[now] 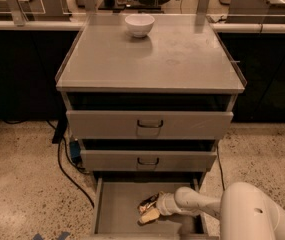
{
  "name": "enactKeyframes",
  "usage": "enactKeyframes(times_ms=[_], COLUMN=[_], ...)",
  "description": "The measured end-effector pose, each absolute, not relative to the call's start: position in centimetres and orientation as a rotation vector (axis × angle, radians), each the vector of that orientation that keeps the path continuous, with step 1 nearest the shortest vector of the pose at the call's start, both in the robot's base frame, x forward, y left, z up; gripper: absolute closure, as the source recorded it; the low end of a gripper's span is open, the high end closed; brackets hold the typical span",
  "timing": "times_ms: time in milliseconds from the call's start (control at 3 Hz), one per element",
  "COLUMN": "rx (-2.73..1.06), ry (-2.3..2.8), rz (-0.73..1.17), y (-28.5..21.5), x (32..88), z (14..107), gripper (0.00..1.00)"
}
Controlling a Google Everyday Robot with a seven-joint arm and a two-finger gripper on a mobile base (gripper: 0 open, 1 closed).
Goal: Pick orange can from bottom drawer and place on counter
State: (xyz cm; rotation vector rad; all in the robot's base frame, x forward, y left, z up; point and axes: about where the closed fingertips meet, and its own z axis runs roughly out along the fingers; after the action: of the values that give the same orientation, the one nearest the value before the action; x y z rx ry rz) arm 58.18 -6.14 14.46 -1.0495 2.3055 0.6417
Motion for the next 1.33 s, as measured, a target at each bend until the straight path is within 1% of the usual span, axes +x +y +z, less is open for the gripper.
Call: enactKeyframes(times_ms=[333, 667, 1333], rx=[-1.026, -1.026, -1.026], ry=[2.315, 2.315, 2.315], rz=[0.655, 0.655, 0.655], y=[-5.89, -5.89, -5.88], x=[58.32, 58.33, 58.33], z=[13.38, 13.36, 13.35], gripper=[0.00, 0.19, 0.66])
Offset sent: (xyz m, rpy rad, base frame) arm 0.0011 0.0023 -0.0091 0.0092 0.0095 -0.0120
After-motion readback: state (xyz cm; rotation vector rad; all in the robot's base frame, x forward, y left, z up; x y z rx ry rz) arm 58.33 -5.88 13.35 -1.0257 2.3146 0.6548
